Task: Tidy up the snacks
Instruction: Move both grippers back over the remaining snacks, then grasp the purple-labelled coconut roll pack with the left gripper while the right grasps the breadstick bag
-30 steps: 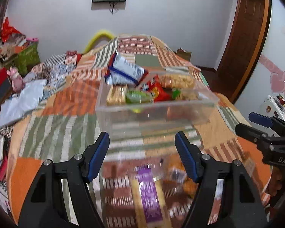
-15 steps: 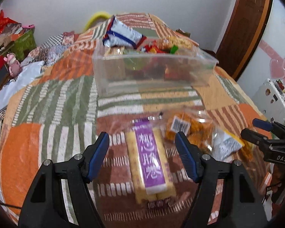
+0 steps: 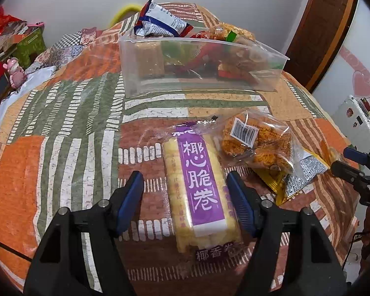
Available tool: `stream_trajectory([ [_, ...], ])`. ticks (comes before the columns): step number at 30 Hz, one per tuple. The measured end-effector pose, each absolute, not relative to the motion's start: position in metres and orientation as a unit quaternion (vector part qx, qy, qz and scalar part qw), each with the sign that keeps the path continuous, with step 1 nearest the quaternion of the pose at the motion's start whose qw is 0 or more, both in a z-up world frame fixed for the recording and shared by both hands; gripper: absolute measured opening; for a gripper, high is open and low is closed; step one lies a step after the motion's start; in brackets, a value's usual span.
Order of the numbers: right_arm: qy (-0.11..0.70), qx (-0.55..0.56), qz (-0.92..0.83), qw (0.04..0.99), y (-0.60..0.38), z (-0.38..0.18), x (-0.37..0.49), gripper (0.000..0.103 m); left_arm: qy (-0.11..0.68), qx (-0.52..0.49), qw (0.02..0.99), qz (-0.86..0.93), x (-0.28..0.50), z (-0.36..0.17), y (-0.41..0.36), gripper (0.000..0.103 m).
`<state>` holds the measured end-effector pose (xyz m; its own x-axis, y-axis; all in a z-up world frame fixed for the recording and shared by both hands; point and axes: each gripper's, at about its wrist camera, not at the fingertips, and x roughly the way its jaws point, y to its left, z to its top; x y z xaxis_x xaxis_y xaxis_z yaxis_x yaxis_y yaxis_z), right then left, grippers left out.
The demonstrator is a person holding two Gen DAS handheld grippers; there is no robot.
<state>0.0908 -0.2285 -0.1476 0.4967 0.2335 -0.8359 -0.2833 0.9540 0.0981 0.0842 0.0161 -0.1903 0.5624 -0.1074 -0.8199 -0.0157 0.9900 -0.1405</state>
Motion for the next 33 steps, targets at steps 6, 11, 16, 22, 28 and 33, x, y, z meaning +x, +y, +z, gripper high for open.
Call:
stream_trajectory([
  [6, 0.477, -0.034, 0.144, 0.866, -0.229, -0.15, 0.091, 0.091, 0.459, -0.065, 0.885, -0.031, 0.087, -0.189, 0.013, 0.046],
  [11, 0.476, -0.036, 0.137, 0.868, -0.234, -0.152, 0.095, 0.09, 0.457, -0.075, 0.886, -0.035, 0.088, -0.189, 0.016, 0.045],
  [16, 0.478, -0.04, 0.127, 0.869, -0.238, -0.154, 0.099, 0.068, 0.45, -0.076, 0.889, -0.034, 0.087, -0.185, 0.017, 0.045],
  [22, 0.483, -0.022, 0.124, 0.866, -0.244, -0.156, 0.105, 0.037, 0.439, -0.081, 0.894, -0.032, 0.086, -0.177, 0.02, 0.045],
  [28, 0.475, -0.006, 0.136, 0.87, -0.245, -0.151, 0.106, 0.028, 0.423, -0.084, 0.902, -0.029, 0.086, -0.166, 0.022, 0.044],
  [33, 0.465, 0.002, 0.144, 0.874, -0.243, -0.143, 0.108, 0.023, 0.409, -0.087, 0.908, -0.027, 0.087, -0.154, 0.025, 0.042],
])
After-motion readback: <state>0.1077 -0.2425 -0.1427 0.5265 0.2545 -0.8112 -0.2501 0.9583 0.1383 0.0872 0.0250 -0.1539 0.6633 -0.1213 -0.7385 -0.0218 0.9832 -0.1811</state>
